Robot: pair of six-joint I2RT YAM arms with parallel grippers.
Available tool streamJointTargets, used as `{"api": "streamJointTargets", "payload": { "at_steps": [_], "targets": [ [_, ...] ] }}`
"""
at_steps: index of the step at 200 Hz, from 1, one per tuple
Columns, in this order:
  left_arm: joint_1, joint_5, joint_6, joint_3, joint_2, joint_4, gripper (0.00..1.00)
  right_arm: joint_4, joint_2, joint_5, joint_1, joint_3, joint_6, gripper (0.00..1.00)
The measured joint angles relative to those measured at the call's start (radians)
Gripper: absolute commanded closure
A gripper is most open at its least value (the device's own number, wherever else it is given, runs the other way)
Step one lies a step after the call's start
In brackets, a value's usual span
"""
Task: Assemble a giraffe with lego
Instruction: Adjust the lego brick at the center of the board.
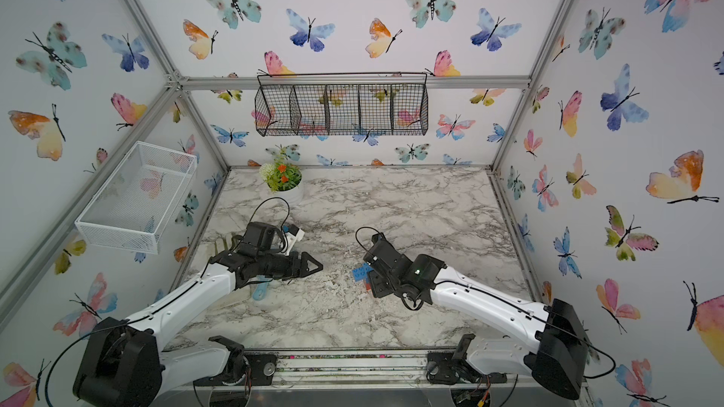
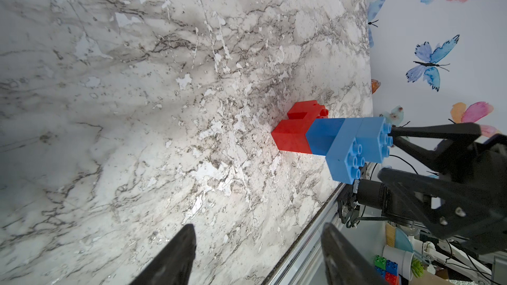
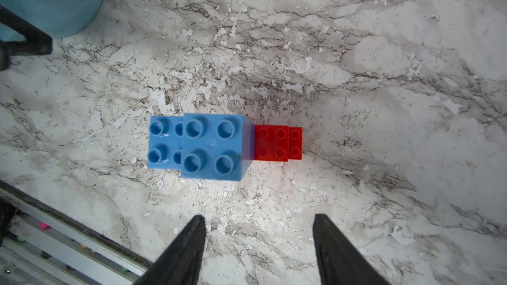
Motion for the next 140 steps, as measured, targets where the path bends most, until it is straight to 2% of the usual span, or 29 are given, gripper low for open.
{"api": "streamJointTargets", "payload": {
  "at_steps": [59,108,140],
  "targets": [
    [0.000,-0.004,0.000,0.000,0.000,0.000,0.28,0.288,-0.104,-0.021,0.000,-0.235,-0.042,0.36],
    [0.000,-0.006,0.000,0.000,0.000,0.000,0.28,0.497,-0.108,-0.020,0.001,-0.376,-0.075,0.37],
    [0.000,-0.006,0.000,0.000,0.000,0.000,0.28,0.606,-0.095,-0.019,0.008,-0.407,-0.098,0.38]
  ]
}}
